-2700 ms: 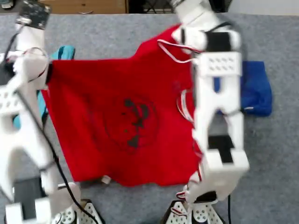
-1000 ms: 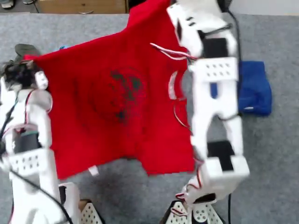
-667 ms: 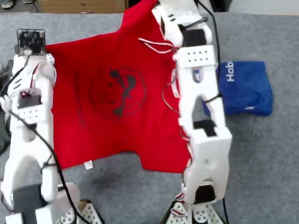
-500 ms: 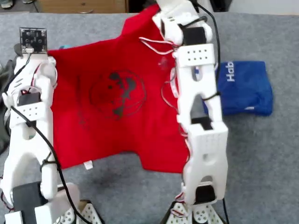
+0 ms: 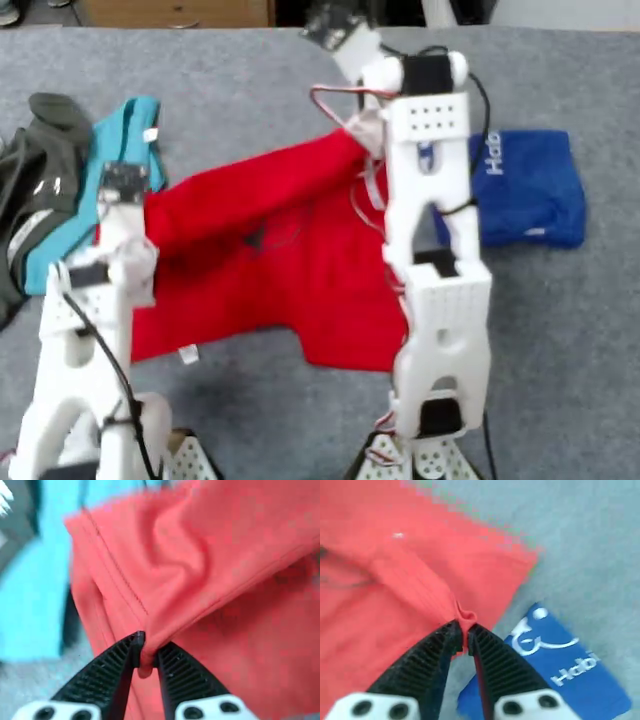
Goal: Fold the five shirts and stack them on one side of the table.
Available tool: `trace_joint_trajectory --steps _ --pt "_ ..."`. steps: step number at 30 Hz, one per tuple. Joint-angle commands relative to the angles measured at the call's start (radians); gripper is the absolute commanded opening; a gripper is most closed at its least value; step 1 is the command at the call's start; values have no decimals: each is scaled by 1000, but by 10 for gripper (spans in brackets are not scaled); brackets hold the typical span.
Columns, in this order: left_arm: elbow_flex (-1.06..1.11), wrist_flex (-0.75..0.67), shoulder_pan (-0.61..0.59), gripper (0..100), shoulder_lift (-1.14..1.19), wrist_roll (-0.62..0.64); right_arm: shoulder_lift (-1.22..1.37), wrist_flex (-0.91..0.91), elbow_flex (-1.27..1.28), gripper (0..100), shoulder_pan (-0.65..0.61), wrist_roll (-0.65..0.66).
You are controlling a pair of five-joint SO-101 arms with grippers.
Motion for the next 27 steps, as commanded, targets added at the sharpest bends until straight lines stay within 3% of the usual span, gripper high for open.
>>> trace_joint_trajectory --steps 1,6,9,18,27 --pt "101 11 5 29 -103 -5 -214 2 249 13 14 61" --pt "182 117 5 29 -198 -11 -441 -144 667 13 84 100" --pt "179 206 -28 29 -245 -87 -572 -229 908 13 137 152" --pt "191 215 -203 29 -298 -250 -961 -470 1552 13 184 239" --pt "272 222 -194 29 -299 -258 -1112 -523 1767 13 238 272"
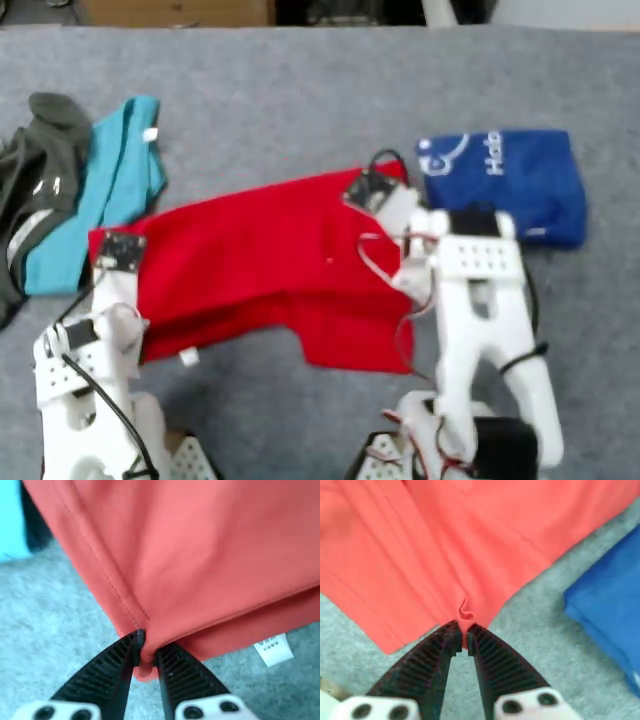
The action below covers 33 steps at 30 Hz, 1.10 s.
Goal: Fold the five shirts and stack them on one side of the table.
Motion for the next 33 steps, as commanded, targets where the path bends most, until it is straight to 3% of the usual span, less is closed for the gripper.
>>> trace_joint_trajectory --steps 1,6,15,20,30,33 --pt "1 14 -7 29 -11 -6 -56 -6 16 13 66 69" --pt "-21 74 -5 29 -12 -52 -61 17 36 13 161 173" --pt "-21 75 -12 29 -12 -127 -67 17 99 13 164 207" --pt "-53 75 -99 29 -12 -129 -67 18 104 13 164 232" --pt "-51 75 -120 30 -11 -133 -67 20 128 15 37 229" --pt "-51 95 -134 91 -5 -230 -67 21 124 28 35 232"
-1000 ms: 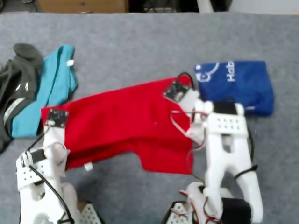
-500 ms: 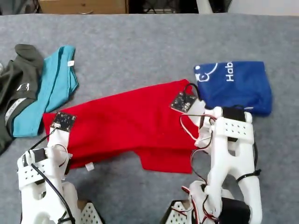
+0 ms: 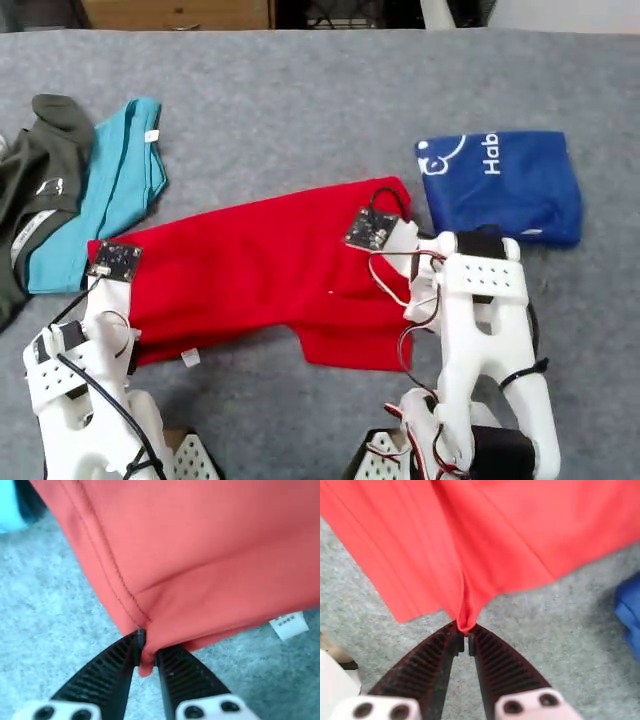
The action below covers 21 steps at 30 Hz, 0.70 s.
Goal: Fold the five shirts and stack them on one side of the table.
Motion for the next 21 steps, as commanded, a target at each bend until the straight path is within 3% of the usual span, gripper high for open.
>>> trace_joint_trajectory --steps 1,6,9,12,16,18,21 --pt "-39 51 -28 127 -12 -104 -25 17 -5 57 -12 17" --pt "-111 94 -139 198 -12 -178 -25 127 -85 292 -11 72" --pt "-222 94 -240 198 -12 -178 -25 204 -208 329 -11 72" --pt "-343 87 -321 198 -12 -178 -21 247 -332 252 -18 66" --pt "-441 94 -318 129 -12 -170 -16 232 -390 5 -127 -44" --pt "-447 87 -278 28 -12 -170 -15 180 -360 57 -222 -140" --pt "-441 87 -191 54 -3 -112 15 58 -306 11 -351 -264"
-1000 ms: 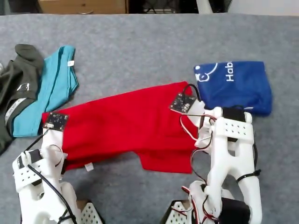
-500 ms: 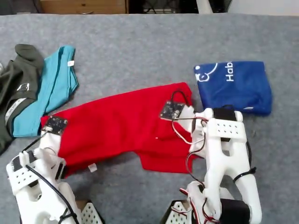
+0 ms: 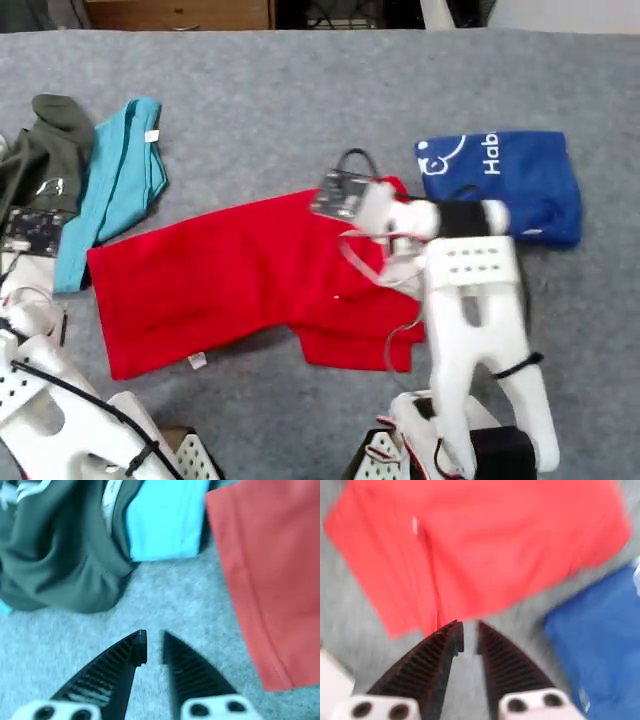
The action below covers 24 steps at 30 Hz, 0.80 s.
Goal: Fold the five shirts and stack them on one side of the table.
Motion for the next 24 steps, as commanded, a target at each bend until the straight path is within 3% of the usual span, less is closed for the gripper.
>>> trace_joint_trajectory --steps 1,5,8,12,14,24 --pt "-53 -3 110 43 0 103 39 -137 22 15 -146 -155" --pt "45 -157 315 30 0 365 202 -301 27 14 -204 -305" --pt "206 -457 406 30 2 545 329 -351 8 14 -209 -351" --pt "441 -934 430 30 2 784 433 -292 -24 13 -216 -356" --pt "518 -1073 438 30 2 813 446 -279 -16 13 -239 -356" --pt "573 -1046 472 30 2 815 386 -221 84 13 -350 -359"
